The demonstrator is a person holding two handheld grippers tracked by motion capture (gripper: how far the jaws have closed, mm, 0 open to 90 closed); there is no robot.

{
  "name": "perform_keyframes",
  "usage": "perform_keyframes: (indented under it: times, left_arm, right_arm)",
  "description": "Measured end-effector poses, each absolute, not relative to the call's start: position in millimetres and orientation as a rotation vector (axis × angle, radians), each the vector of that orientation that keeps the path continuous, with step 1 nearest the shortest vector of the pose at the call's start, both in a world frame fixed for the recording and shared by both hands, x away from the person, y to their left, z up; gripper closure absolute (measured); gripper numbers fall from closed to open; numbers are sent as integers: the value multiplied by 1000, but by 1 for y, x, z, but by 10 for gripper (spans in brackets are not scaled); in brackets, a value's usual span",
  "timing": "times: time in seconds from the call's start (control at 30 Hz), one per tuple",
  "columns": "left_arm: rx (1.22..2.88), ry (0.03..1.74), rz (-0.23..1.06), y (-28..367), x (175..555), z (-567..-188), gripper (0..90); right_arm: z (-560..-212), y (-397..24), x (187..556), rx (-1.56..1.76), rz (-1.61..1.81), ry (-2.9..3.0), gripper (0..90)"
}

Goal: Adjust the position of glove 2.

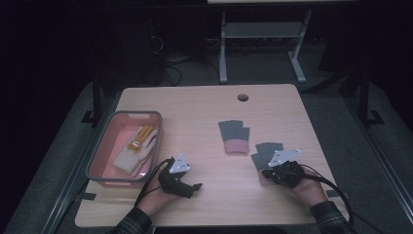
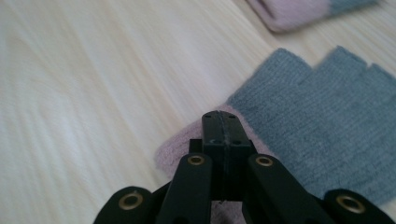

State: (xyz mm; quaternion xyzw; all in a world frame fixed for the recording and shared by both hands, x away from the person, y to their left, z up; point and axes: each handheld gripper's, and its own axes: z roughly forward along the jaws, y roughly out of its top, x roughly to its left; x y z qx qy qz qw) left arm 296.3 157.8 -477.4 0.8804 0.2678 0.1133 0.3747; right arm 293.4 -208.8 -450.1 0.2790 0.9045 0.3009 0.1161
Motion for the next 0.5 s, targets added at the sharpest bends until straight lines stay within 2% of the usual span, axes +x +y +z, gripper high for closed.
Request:
perform_keyframes:
  times: [0.27,0.5]
  left_arm:
    - [2253,685,291,158,296,-477,127]
    - [2253,685,291,158,296,-477,127]
  right_arm:
    - [-449,-189,288,734,901,2684,900]
    - [-440,-215,291,812,937,2607,900]
